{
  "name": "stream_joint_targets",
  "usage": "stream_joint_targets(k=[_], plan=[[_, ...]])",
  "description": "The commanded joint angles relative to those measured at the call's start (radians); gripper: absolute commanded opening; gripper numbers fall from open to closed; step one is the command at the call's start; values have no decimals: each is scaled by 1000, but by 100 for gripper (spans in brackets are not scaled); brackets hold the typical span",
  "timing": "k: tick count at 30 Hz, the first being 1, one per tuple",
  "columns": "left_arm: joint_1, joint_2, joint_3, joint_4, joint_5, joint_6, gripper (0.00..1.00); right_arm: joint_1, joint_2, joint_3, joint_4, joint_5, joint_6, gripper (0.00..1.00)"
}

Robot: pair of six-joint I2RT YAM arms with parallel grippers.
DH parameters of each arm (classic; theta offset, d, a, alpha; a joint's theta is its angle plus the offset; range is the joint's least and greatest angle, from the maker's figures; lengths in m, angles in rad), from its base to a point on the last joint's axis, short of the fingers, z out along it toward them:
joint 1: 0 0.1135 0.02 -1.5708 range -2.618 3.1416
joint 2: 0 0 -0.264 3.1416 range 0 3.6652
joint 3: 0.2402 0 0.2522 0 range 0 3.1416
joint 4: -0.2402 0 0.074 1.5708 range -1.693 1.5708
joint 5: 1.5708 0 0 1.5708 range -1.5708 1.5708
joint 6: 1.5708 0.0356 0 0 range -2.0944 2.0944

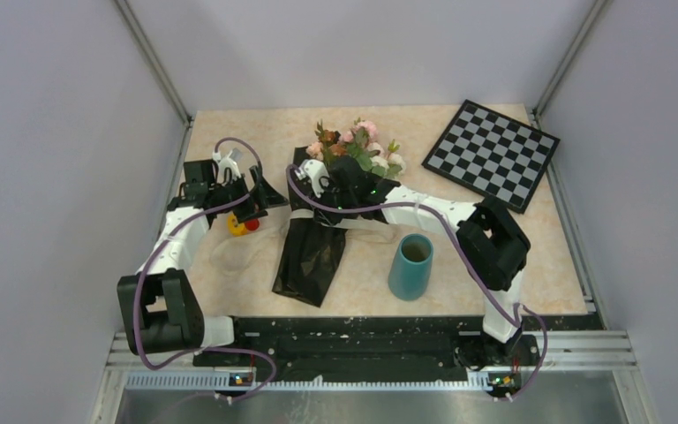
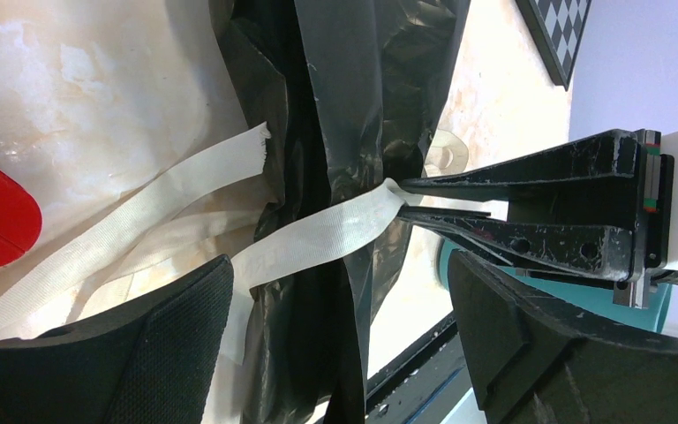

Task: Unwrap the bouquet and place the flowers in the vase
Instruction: Untie the ribbon from the wrapping paper.

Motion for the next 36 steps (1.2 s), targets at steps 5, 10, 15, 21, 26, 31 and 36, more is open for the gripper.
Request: stream_joint_targets(k=[5,10,15,21,26,31,36], plan=[[-2,-5,2,44,20,-11,95,14,-72,-39,93,1,26,0],[-2,-8,1,44,15,-12,95,14,-142,-95,136,27,54,0],[-2,-10,-1,46,17,-15,95,14,-241,-195,199,111,88,0],[-2,-6,-2,52,30,-21,96,13,-359,-311,245,249,118,0],[-2,-5,-6,57,38,-26,96,13,-442,-376,260,357,163,0],[-3,-3,-9,61,46,-30,96,14,-482,-422,280,467,212,0],[-3,-4,-11,61,47,-31,96,3,-491,-441,278,565,278,0]])
